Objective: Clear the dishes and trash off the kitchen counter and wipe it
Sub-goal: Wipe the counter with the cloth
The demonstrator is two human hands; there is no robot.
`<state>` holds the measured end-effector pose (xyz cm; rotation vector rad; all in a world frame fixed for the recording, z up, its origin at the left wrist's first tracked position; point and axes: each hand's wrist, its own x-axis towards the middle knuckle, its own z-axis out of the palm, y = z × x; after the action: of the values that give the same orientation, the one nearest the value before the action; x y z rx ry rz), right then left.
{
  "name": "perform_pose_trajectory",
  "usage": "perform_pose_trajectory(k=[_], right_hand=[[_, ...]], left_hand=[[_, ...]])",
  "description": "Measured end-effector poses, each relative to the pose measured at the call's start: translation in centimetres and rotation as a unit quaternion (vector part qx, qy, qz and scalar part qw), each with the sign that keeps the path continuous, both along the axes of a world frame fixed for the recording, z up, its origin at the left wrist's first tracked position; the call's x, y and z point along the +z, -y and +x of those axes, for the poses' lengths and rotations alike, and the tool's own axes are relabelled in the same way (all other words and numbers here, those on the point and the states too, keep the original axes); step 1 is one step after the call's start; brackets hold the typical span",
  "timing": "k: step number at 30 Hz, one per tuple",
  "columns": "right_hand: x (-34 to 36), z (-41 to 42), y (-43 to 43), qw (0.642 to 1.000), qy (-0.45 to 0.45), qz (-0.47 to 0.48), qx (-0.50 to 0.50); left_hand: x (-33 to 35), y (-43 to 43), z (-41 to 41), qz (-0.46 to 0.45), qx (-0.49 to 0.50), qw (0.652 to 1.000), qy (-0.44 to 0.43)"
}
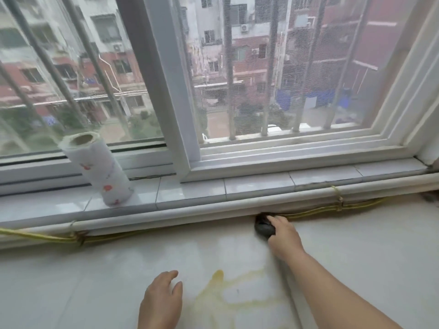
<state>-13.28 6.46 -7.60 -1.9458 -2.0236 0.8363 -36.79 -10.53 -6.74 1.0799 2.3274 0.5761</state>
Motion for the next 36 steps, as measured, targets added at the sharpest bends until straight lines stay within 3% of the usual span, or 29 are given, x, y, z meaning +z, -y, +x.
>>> perform_pose_trajectory(k=[2,5,7,9,12,14,16,19,21,24,27,30,33,36], right_hand=[[0.6,-1.2,-0.2,0.998,0.009,-0.022,0.060],[1.3,-2.5,0.7,0.982,-0.089,-0.118,0.119],[1.7,-1.9,1.3,0.969,-0.189,-0.135,0.085],[1.7,-0.5,1.7,0.961,-0.269,-0.063,-0.012],[0.1,1.3,1.9,0.980,-0.148,0.050,-0.120],[-1.4,1.0,2.5,0.994,-0.040,0.058,-0.084],[-2.5,-0.5,3.5,0.997,0.011,0.075,-0.028],[-2.8,-3.7,5.4,0.995,-0.022,0.075,0.065],[-2.6,-4.7,5.9,0.988,-0.116,0.050,0.094],[-1.9,-2.8,4.3,0.974,-0.209,0.091,-0.003],[-1.9,1.5,3.9,0.980,-0.109,0.128,-0.102],[-3.0,3.1,6.9,0.987,0.023,0.102,-0.119],[-4.2,0.5,10.5,0.990,0.005,0.117,-0.082],[-3.8,-2.5,12.7,0.990,-0.077,0.113,-0.029]], left_hand=[[-0.5,0.6,-0.8,-0.009,0.003,1.000,0.003],[-0.8,0.9,-1.4,-0.013,-0.003,1.000,-0.002],[-0.7,0.4,-1.4,-0.009,-0.013,1.000,-0.004],[-0.8,0.0,-1.3,-0.007,-0.020,1.000,0.000],[-1.0,-0.4,-1.0,-0.017,-0.026,0.999,-0.008],[-1.2,-0.6,-0.8,-0.019,-0.032,0.999,-0.026],[-1.2,-0.7,-0.6,-0.022,-0.031,0.999,-0.035],[-1.2,-0.8,-0.6,-0.045,-0.044,0.996,-0.056],[-1.2,-0.8,-0.6,-0.061,-0.063,0.993,-0.079],[-1.4,-0.8,-0.7,-0.065,-0.092,0.988,-0.106],[-1.2,-0.7,-0.6,-0.083,-0.116,0.981,-0.133],[-1.3,-0.6,-0.4,-0.098,-0.140,0.973,-0.158],[-1.4,-0.4,-0.6,-0.108,-0.158,0.966,-0.173],[-1.4,-0.2,-0.8,-0.110,-0.175,0.962,-0.180]])
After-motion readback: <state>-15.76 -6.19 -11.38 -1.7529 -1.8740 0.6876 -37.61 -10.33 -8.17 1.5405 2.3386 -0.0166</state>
